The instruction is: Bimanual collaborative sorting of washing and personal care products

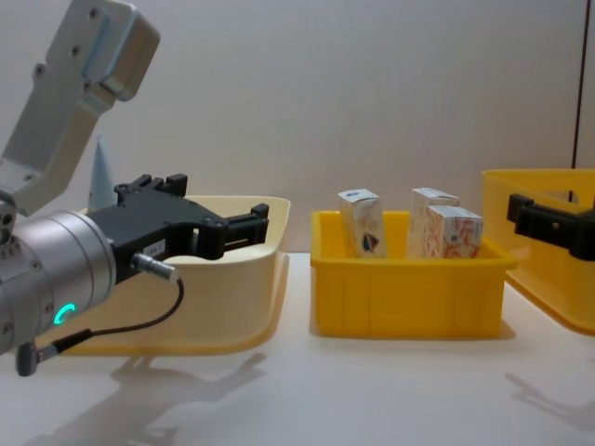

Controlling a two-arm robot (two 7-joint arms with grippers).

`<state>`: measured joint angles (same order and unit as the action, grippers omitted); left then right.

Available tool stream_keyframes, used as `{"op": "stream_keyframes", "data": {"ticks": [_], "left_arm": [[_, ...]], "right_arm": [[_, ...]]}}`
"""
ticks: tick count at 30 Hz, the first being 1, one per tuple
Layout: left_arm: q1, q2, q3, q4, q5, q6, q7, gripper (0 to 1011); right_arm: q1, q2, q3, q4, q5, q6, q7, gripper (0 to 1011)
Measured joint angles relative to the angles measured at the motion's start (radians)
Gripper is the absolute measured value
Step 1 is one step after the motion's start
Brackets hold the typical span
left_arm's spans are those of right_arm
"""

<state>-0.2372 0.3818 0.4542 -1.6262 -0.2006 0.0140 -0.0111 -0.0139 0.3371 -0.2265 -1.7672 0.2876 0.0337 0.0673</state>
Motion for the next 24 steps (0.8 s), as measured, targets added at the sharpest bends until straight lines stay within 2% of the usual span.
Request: {"op": "stream_keyframes", "data": {"ticks": [16, 24], "left_arm": [[0.0, 0.0, 0.0, 0.0, 0.0, 0.0, 0.0, 1003], [0.0, 0.0, 0.0, 0.0, 0.0, 0.0, 0.0, 1003]], "right_arm": [[0.0, -0.002, 0.001, 0.0, 0.0, 0.003, 0.002, 1002], [0.03, -0.016, -0.005, 0.02, -0.003, 0.022, 0.004, 1001]]}}
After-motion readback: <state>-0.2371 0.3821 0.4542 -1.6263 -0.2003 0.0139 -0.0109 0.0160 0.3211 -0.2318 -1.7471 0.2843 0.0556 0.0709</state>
